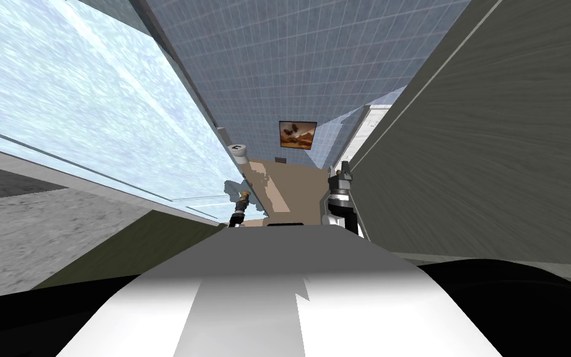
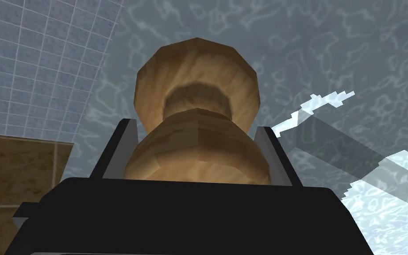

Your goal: Push the door open

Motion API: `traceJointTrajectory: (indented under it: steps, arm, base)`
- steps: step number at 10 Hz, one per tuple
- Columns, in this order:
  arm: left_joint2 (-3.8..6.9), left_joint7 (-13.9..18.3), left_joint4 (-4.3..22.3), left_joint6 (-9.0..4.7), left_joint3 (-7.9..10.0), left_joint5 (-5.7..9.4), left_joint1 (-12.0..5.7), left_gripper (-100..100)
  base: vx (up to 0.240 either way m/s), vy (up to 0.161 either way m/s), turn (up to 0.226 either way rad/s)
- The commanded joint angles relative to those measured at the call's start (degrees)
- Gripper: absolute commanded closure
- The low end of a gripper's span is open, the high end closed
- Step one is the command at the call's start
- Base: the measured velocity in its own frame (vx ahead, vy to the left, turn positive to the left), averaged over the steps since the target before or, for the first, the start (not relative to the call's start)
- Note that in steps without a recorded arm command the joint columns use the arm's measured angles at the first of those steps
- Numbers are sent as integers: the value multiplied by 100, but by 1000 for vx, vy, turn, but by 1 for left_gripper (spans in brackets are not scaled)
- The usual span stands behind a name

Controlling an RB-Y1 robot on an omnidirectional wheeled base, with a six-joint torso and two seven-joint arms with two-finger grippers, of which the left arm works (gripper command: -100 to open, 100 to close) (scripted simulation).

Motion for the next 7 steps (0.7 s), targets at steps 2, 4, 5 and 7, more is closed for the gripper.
traceJointTrajectory:
  steps: [2, 4, 5, 7]
  arm:
    - [1, 365, -17, -26, 28, 109, -20, 100]
    - [-42, 717, -48, -20, 31, 243, -21, 100]
    - [-42, 803, -48, -20, 31, 243, -21, 100]
    - [-65, 1031, -65, -17, 33, 316, -22, 100]
  base:
    - [41, 9, -9]
    - [45, 5, -4]
    - [39, 8, -4]
    - [33, 7, -6]
